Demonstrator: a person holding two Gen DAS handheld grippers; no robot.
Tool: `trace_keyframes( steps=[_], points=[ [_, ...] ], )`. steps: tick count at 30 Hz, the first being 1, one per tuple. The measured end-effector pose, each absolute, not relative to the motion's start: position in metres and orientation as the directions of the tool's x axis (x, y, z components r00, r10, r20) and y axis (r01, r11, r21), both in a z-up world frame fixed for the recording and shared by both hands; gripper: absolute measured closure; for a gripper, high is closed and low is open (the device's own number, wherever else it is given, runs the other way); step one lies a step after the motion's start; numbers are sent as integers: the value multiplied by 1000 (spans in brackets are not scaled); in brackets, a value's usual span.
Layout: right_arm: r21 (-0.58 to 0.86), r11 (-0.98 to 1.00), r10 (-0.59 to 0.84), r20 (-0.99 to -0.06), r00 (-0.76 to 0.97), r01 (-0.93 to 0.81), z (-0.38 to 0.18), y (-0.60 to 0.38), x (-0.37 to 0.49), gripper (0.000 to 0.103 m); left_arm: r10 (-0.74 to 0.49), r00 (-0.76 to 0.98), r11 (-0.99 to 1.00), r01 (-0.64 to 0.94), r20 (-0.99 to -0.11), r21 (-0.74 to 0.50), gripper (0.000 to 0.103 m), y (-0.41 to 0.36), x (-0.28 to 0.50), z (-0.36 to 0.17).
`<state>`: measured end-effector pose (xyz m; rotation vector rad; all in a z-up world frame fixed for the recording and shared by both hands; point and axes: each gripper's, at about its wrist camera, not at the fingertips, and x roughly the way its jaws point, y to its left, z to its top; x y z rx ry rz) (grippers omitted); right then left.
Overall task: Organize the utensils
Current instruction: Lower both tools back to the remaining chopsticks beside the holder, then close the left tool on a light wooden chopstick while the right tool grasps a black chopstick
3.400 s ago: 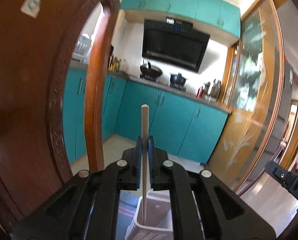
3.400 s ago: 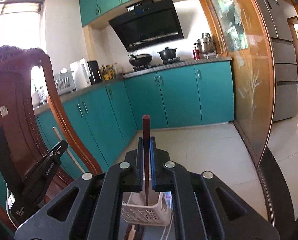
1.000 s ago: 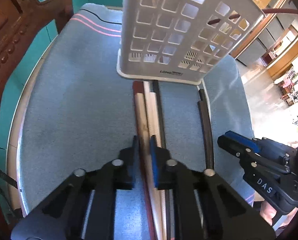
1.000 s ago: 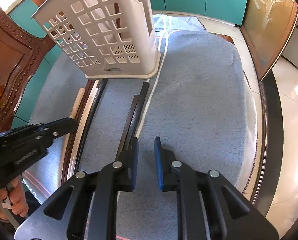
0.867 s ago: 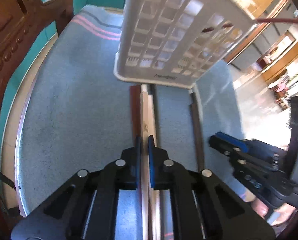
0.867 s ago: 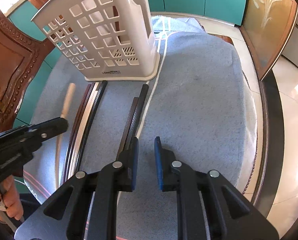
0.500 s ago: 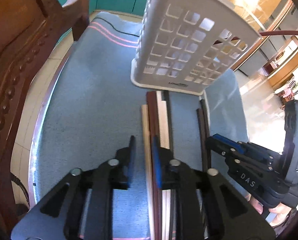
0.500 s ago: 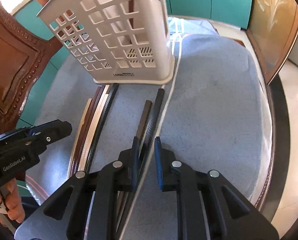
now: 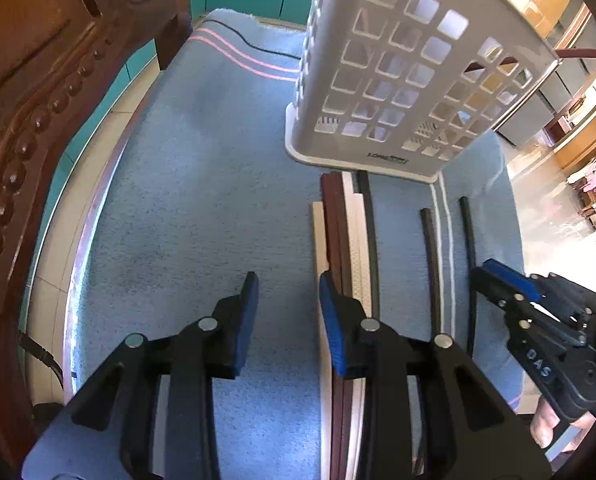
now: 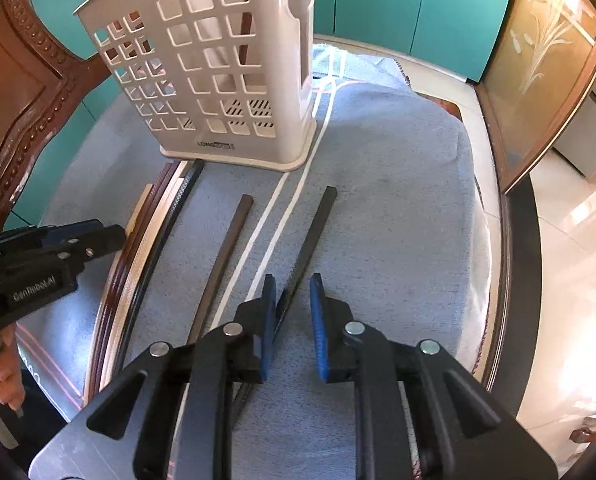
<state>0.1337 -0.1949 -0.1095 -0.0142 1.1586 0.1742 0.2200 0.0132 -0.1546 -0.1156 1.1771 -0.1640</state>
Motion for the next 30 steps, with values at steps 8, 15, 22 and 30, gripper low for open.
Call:
trace_keyframes(
  steps=[8, 15, 22, 30],
  points=[
    [58, 990, 102, -918, 382, -126, -115, -180, 143, 85, -140, 392, 989, 100, -909, -108, 65, 1, 225, -164],
    [48, 995, 81, -915, 396, -93, -116, -187, 149, 74, -160, 384, 985, 116, -910, -124, 83, -2, 226, -159],
    [-7, 996, 34, -897, 440, -91, -123, -179, 155, 69, -143, 389, 988, 114, -910, -106, 73, 8, 231, -159],
    [-10, 990, 56, -891, 451, -143, -121, -159, 160, 91, -95, 417, 993, 99, -904, -58, 72, -4, 242, -158]
  ],
)
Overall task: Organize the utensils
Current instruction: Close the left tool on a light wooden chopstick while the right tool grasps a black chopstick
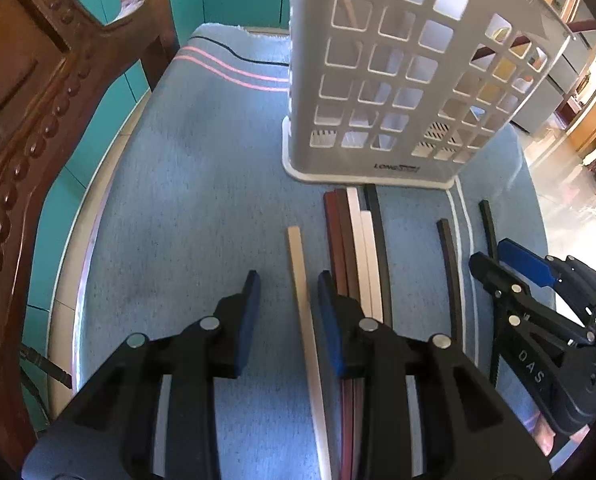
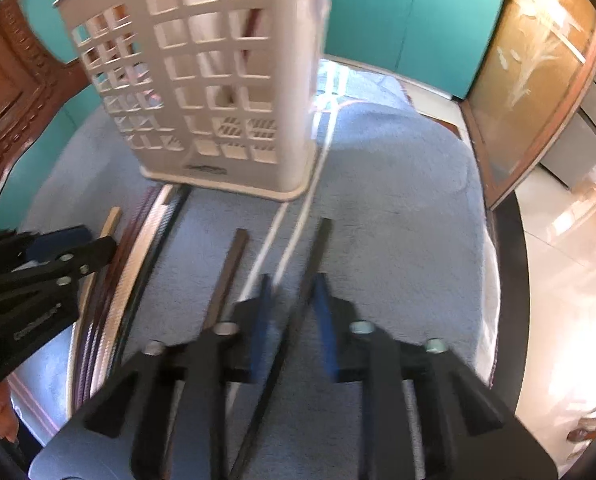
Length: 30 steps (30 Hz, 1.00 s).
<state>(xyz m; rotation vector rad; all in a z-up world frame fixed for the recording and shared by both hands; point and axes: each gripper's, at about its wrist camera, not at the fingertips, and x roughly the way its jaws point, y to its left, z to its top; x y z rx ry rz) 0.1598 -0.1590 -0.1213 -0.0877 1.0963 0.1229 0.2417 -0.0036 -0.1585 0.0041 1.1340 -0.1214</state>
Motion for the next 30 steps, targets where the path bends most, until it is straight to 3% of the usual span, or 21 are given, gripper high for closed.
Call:
trace_keyframes(
  steps=[7, 15, 30],
  points=[
    [-38, 975, 62, -896, 439, -217, -118, -146, 150, 92, -90, 417, 993, 111, -904, -48, 72, -12, 253, -154],
    [-21, 985, 52, -908, 415, -170, -114, -154, 151, 78, -90, 415, 992, 117, -905, -45, 68, -9, 248, -155],
    [-31, 986, 40, -912, 407, -165, -125, -154, 150, 77, -73, 415, 993, 115, -907, -27, 67, -11, 248, -156]
  ],
)
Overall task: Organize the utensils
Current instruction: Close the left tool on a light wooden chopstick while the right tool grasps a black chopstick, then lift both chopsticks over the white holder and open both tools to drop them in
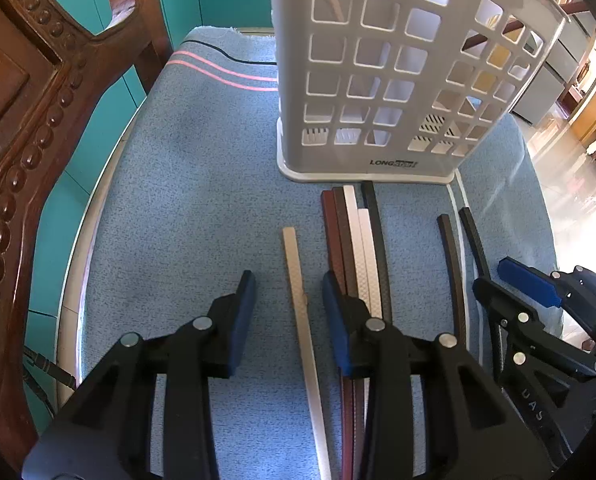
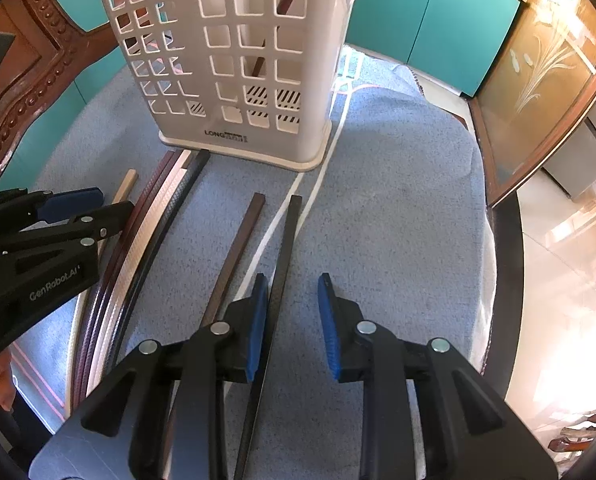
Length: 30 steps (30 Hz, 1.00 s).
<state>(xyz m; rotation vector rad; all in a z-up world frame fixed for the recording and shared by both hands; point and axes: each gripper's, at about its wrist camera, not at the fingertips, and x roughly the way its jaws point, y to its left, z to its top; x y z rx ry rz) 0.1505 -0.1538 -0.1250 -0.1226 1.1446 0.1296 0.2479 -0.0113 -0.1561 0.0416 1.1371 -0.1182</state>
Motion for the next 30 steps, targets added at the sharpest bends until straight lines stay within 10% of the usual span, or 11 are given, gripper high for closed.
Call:
trace_keyframes(
  steps=[5, 10, 15, 30],
  points=[
    [27, 986, 93, -906, 413, -164, -125, -148, 148, 96, -70, 416, 993, 117, -907, -23, 67, -11, 248, -156],
    [73, 986, 139, -859, 493, -150, -102, -154, 143, 97, -76, 429, 995, 92, -900, -40, 93, -3, 250, -156],
    [130, 980, 194, -767, 611, -149, -53, -170, 125, 97, -152, 488, 988, 60, -860, -140, 95, 11, 247, -136],
    [306, 928, 336, -432, 837, -215, 109, -222, 84, 97, -269, 909, 953, 205, -318, -221, 96, 31, 135, 46]
  ],
)
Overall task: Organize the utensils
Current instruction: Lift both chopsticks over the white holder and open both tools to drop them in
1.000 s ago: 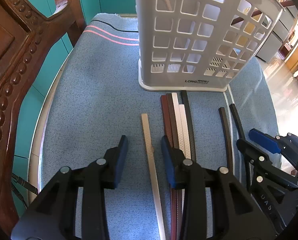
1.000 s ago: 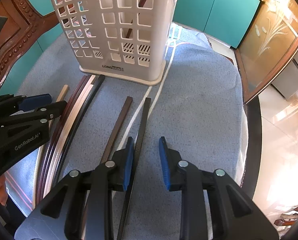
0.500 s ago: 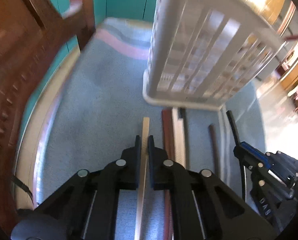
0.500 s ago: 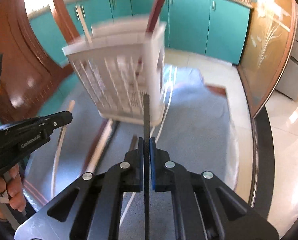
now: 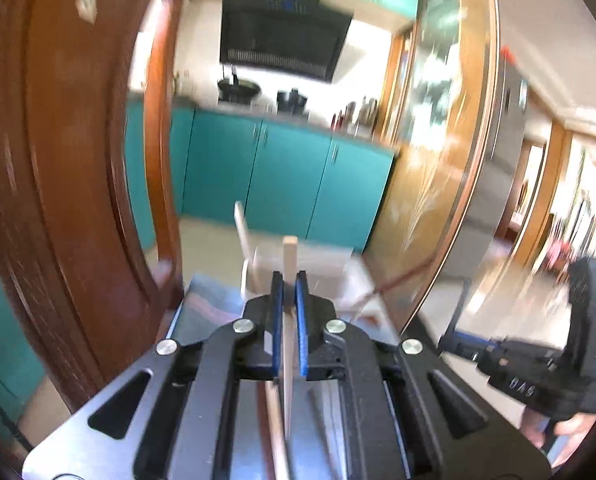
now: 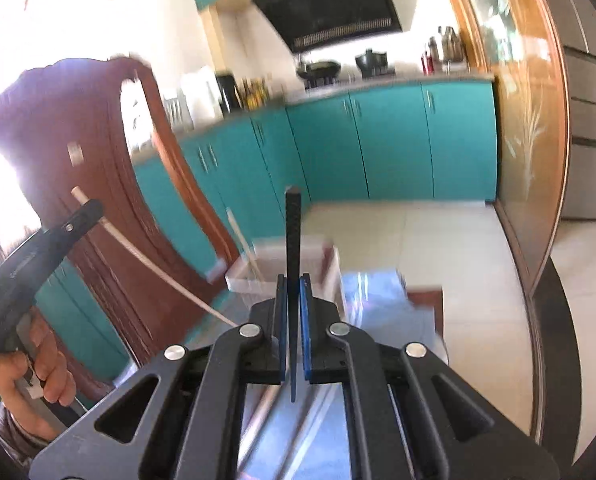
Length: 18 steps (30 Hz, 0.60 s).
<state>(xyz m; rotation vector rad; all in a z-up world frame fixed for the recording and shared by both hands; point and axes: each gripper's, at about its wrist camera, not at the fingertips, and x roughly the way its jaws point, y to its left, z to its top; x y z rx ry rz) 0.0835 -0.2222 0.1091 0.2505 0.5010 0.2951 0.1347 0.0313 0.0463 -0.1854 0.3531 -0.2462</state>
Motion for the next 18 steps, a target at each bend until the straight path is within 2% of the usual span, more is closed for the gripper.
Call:
trace_keyframes(
  steps=[3, 7, 10, 12, 15, 18],
  points=[
    [305, 932, 301, -357, 884, -195, 140, -221, 92, 97, -256, 947, 948, 208, -193, -239, 96, 38, 120, 86],
    [331, 933, 242, -279, 929, -143, 160, -222, 111, 97, -237, 968, 928, 199, -87, -314, 96, 44, 125, 122],
    [309, 946, 175, -238, 955, -96, 160, -223, 120, 97, -166, 986, 923, 149, -17, -355, 96, 42, 139, 131],
    [290, 954, 160, -260, 952, -81, 148, -220, 135, 97, -131, 991, 923, 117, -14, -367, 96, 40, 156, 124],
    [282, 956, 164, -304, 938, -75, 127, -216, 154, 97, -88, 995, 927, 61, -55, -371, 96, 40, 178, 104],
    [276, 958, 175, -353, 919, -76, 107, -211, 166, 97, -52, 988, 938, -2, -148, -347, 96, 35, 209, 77]
  ],
)
